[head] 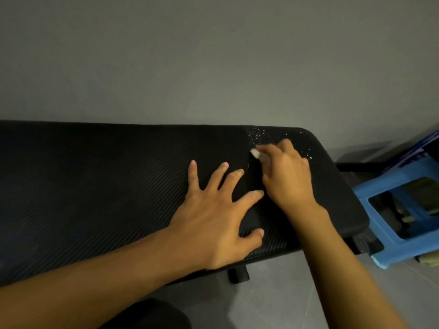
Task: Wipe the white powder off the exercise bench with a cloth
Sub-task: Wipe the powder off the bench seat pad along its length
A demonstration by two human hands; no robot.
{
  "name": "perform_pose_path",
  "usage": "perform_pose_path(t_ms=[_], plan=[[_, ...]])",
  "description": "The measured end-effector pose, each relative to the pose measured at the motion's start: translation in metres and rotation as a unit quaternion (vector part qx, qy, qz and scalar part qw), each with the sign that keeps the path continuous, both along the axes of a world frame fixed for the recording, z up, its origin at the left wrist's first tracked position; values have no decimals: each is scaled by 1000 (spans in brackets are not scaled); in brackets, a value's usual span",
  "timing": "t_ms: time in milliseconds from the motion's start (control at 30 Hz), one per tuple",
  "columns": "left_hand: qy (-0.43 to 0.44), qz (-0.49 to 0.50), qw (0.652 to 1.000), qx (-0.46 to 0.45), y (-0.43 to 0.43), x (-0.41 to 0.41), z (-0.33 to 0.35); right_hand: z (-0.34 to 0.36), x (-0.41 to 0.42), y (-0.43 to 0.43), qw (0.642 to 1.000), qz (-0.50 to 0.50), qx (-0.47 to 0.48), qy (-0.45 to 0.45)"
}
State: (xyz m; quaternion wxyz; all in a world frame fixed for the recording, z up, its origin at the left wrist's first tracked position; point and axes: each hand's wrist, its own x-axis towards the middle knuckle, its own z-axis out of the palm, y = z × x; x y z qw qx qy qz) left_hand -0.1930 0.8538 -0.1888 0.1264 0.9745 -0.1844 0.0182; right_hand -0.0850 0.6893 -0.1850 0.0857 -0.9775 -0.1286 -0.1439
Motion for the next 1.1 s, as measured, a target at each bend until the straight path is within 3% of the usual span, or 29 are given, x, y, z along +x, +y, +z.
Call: perform_pose_path(t_ms=[133,333,600,733,833,967,1100], plan=[[6,-6,1000,-4,2,0,2,-1,33,19,1000,-13,28,-1],[-5,-4,1000,-17,1,0,-3,5,-16,1,998,54,-10,-8],[6,-6,1000,-19,2,0,1,-1,69,17,999,10,-33,-15],[-3,-8,1000,-19,3,0,-1,-3,34,4,994,102,-13,-29],[-2,-12,1000,-12,2,-1,-1,-1,2,-15,992,118,-7,-48],[-3,-10,1000,-11,2,0,0,4,35,-5,995,77,-33,-46],[10,-12,1000,0,4,0,1,2,79,19,998,-27,42,-29]])
